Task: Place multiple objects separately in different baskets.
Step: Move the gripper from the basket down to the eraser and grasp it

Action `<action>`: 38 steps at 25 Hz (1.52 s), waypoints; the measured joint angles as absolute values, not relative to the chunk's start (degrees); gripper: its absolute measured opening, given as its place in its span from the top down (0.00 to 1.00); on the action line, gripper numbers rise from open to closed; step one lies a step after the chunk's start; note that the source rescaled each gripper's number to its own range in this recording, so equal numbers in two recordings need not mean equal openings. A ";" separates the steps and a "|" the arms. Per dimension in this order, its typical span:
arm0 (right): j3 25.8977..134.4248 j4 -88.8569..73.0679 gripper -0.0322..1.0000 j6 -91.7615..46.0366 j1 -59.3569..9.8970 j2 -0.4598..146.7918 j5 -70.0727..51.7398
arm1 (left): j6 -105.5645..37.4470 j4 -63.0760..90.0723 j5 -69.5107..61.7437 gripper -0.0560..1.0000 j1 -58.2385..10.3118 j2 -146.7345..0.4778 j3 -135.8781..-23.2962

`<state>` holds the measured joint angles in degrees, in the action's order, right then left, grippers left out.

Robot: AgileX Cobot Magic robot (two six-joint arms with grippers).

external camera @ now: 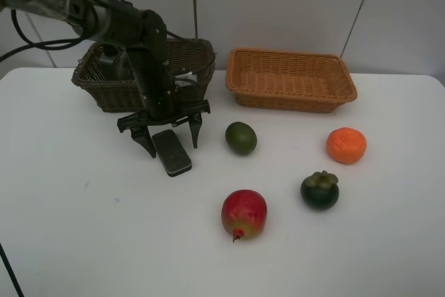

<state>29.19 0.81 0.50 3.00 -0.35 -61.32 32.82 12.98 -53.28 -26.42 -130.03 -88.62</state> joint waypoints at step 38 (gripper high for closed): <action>29.19 0.81 0.00 0.43 3.00 -0.35 -61.32 | 32.37 11.39 -56.77 0.42 -26.65 -132.43 -89.05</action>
